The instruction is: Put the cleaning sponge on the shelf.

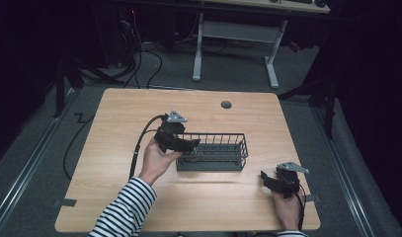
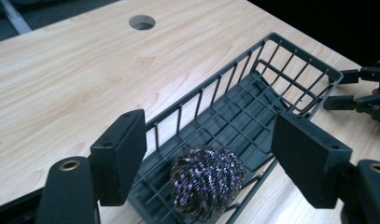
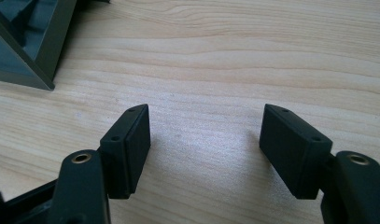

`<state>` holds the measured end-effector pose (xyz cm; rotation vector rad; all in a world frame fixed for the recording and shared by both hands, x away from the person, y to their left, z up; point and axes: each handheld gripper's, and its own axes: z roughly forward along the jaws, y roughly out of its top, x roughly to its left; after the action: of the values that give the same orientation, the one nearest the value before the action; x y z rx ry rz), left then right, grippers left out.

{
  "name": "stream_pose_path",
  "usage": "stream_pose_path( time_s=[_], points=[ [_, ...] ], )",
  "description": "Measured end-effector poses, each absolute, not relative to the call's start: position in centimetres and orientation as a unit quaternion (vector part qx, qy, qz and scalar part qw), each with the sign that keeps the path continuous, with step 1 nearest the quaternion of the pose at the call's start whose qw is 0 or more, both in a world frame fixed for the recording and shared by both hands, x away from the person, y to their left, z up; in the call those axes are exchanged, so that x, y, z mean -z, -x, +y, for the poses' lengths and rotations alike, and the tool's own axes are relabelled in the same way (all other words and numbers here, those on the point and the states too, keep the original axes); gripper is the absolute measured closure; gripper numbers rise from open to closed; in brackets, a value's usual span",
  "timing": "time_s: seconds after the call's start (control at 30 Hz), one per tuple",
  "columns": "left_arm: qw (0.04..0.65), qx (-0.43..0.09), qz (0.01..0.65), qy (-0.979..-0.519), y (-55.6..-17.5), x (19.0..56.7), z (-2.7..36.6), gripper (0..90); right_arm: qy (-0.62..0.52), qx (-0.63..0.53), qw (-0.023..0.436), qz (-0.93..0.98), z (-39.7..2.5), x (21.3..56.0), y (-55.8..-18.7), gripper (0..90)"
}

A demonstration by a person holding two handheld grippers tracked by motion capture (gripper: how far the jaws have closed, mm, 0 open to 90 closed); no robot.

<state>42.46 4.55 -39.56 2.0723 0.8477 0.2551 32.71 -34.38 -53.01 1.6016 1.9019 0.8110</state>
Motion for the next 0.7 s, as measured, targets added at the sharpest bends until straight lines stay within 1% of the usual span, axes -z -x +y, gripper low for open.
stream_pose_path(
  time_s=[0.53,0.7],
  points=[
    [0.454,-0.119,0.385,-0.795,-40.8,39.0,10.9,28.6,-0.591,-0.299,0.26,0.702,-34.4,53.0,-32.7,33.8],
    [0.449,-0.121,0.397,-0.791,-40.3,39.4,12.3,28.8,-0.591,-0.299,0.26,0.702,-34.3,53.0,-32.7,33.9]
  ],
)
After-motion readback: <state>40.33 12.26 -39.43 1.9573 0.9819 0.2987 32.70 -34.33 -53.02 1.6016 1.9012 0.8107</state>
